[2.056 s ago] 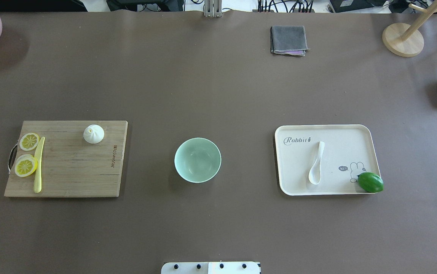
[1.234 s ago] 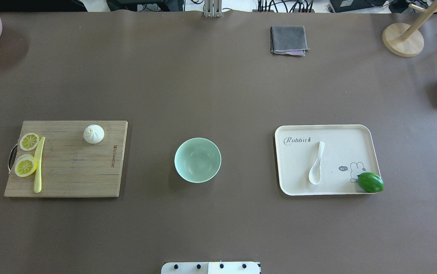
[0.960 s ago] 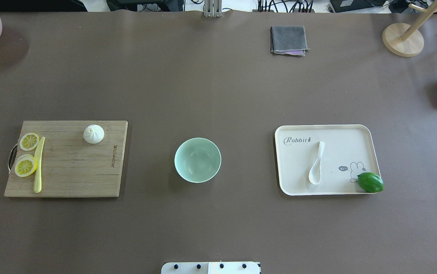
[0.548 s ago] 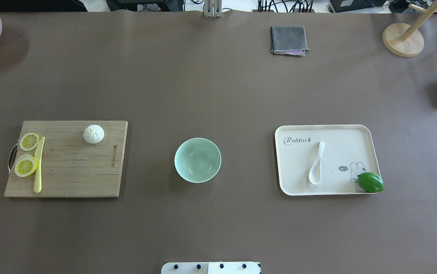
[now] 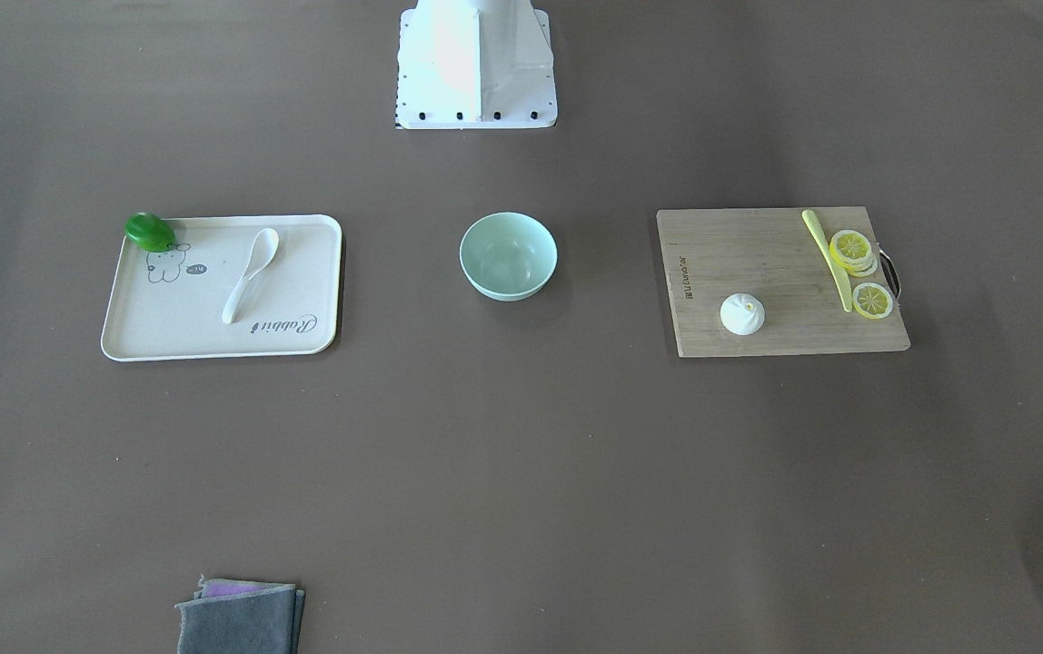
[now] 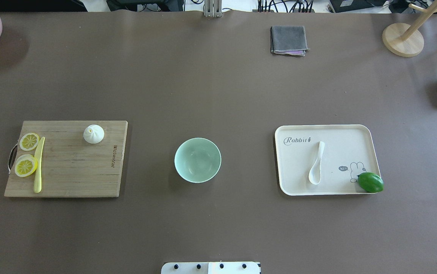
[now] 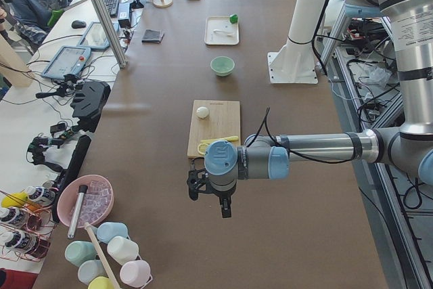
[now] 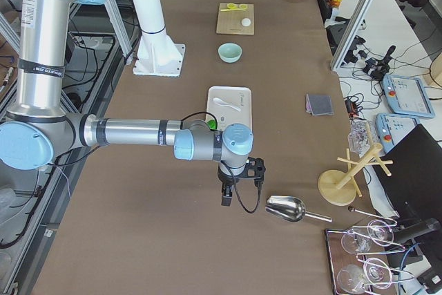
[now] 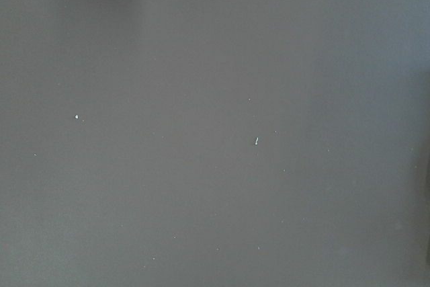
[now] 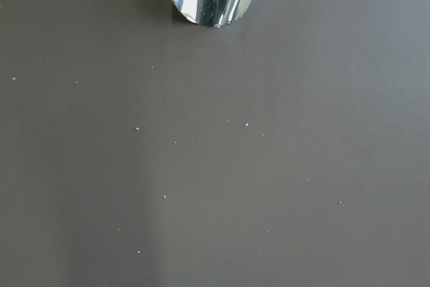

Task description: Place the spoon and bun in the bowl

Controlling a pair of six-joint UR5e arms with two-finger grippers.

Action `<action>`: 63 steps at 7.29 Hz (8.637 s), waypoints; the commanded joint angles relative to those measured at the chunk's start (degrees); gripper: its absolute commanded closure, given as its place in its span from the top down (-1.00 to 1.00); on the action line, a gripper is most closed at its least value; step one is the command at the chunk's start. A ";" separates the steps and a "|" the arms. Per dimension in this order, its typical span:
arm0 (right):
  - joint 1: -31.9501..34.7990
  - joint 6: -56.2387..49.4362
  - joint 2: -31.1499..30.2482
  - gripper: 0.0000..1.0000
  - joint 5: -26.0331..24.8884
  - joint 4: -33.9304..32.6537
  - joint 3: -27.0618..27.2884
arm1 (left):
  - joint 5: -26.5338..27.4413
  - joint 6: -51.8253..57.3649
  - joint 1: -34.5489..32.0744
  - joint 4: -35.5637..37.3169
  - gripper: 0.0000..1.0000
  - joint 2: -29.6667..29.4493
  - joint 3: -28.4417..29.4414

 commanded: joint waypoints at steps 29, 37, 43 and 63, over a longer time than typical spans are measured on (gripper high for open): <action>-43.19 70.47 24.72 -1.00 -4.23 13.22 -0.81 | -3.81 -11.45 4.62 0.00 0.96 -4.82 -2.35; -51.17 102.01 40.17 -1.00 -14.39 11.38 1.39 | 3.92 -40.47 32.49 -2.46 0.96 -21.60 -1.94; -55.93 118.65 48.28 -1.00 -29.52 8.56 -1.24 | 5.33 -52.88 38.40 -2.54 0.96 -26.02 -2.28; -43.38 101.21 30.20 1.00 -14.27 8.56 12.55 | 10.87 -80.08 51.04 1.06 -1.00 -46.39 0.36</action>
